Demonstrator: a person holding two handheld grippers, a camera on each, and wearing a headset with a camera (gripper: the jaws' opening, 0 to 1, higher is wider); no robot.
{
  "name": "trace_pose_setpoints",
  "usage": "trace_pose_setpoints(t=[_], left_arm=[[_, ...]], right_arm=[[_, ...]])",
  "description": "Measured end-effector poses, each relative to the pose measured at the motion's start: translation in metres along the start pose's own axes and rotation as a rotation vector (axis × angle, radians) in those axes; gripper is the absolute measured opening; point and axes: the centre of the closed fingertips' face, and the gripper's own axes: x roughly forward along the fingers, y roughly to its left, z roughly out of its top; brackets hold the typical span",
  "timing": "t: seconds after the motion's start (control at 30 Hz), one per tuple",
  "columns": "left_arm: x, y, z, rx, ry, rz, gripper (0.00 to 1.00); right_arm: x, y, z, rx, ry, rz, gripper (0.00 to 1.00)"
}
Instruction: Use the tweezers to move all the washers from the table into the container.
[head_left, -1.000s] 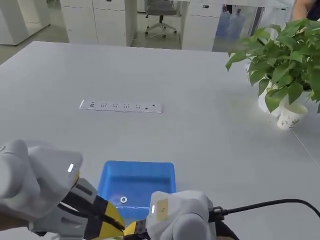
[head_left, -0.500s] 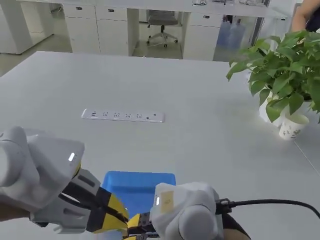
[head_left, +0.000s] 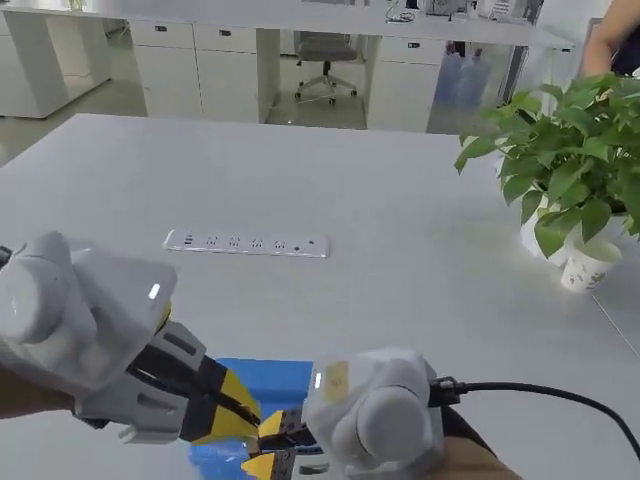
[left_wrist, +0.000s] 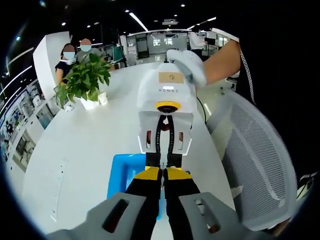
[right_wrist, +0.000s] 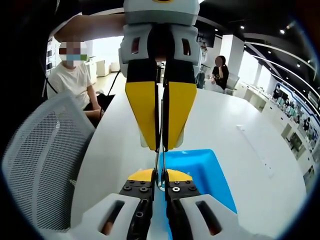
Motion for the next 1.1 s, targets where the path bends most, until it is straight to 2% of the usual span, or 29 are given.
trace_pose_setpoints(t=[0.37,0.4,0.43,0.47,0.53,1.1], left_arm=[[0.001,0.016,-0.005,-0.008,0.006,0.006,0.04],[0.003,0.020,-0.006,-0.020,-0.001,0.008,0.04],[0.004,0.025,-0.007,-0.023,0.001,0.025,0.04],[0.005,0.026,-0.003,-0.020,-0.014,0.015,0.04],[0.005,0.029,-0.004,-0.028,-0.015,0.010,0.04],[0.010,0.023,-0.005,-0.012,-0.002,0.001,0.04]], right_arm=[[0.006,-0.015,-0.001,0.015,-0.009,0.002,0.07],[0.007,-0.019,-0.003,0.000,-0.006,-0.013,0.07],[0.007,-0.025,-0.003,0.039,-0.014,-0.022,0.07],[0.008,-0.024,-0.001,0.048,-0.032,-0.008,0.07],[0.007,-0.025,-0.003,0.006,-0.003,-0.008,0.07],[0.006,-0.024,-0.011,0.031,0.004,-0.022,0.07]])
